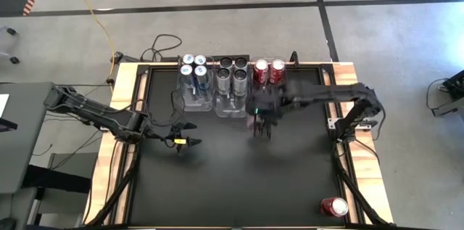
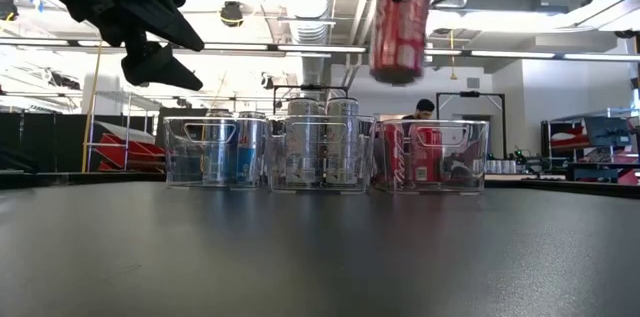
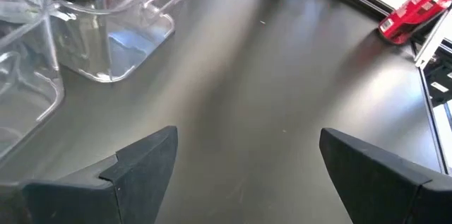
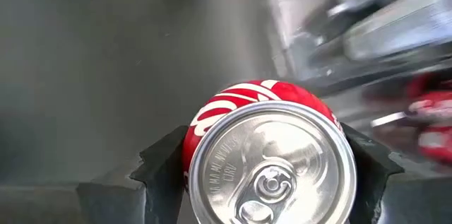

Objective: Sort soda cans
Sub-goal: Put the top red soda can into the right transparent bin

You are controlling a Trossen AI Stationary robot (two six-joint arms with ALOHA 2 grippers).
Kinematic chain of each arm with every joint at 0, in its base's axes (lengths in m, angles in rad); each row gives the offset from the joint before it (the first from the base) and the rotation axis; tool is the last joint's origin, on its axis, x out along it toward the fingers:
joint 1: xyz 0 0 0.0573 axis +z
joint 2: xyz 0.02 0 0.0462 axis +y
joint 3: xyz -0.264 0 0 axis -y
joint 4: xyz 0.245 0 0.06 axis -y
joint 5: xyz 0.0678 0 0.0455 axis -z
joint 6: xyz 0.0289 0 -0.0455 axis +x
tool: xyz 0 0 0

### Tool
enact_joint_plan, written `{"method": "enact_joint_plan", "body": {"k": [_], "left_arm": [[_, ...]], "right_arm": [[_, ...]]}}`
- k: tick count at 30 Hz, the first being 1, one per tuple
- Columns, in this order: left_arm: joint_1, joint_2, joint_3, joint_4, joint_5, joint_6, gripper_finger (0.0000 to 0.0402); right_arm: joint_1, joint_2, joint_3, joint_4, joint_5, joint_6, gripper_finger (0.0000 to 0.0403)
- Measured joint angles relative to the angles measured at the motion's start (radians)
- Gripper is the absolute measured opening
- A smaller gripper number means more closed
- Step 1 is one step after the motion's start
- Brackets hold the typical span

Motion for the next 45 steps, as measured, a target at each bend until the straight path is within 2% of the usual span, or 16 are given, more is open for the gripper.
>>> {"method": "enact_joint_plan", "body": {"k": [3, 6, 11, 14, 17, 20, 31, 40, 45], "left_arm": [[0.011, 0.000, 0.000, 0.001, -0.001, 0.000, 0.0343], [0.019, 0.000, 0.000, 0.001, -0.002, -0.010, 0.0343], [0.019, 0.000, 0.000, 0.000, -0.002, -0.053, 0.0343], [0.019, 0.000, 0.000, 0.000, -0.002, -0.089, 0.0343], [0.019, 0.000, 0.000, -0.002, -0.003, -0.103, 0.0343], [0.019, 0.000, 0.000, -0.010, -0.004, -0.115, 0.0343], [0.019, 0.000, 0.000, -0.045, -0.029, -0.128, 0.0343], [0.020, 0.000, 0.000, -0.061, -0.047, -0.131, 0.0343], [0.030, 0.000, 0.000, -0.060, -0.065, -0.136, 0.0343]], "right_arm": [[-0.084, -0.001, 0.082, -0.059, 0.011, -0.073, 0.0284], [-0.193, -0.001, 0.105, -0.082, 0.010, -0.147, 0.0284], [-0.383, -0.002, 0.075, -0.061, 0.013, -0.267, 0.0284], [-0.474, -0.002, 0.040, 0.022, 0.005, -0.297, 0.0284], [-0.531, -0.001, -0.005, 0.086, -0.059, -0.299, 0.0284], [-0.544, 0.001, -0.062, 0.129, -0.095, -0.299, 0.0284], [-0.535, 0.004, -0.293, 0.343, -0.101, -0.301, 0.0284], [-0.563, 0.004, -0.424, 0.436, -0.098, -0.327, 0.0284], [-0.582, 0.008, -0.445, 0.485, -0.098, -0.326, 0.0283]]}}
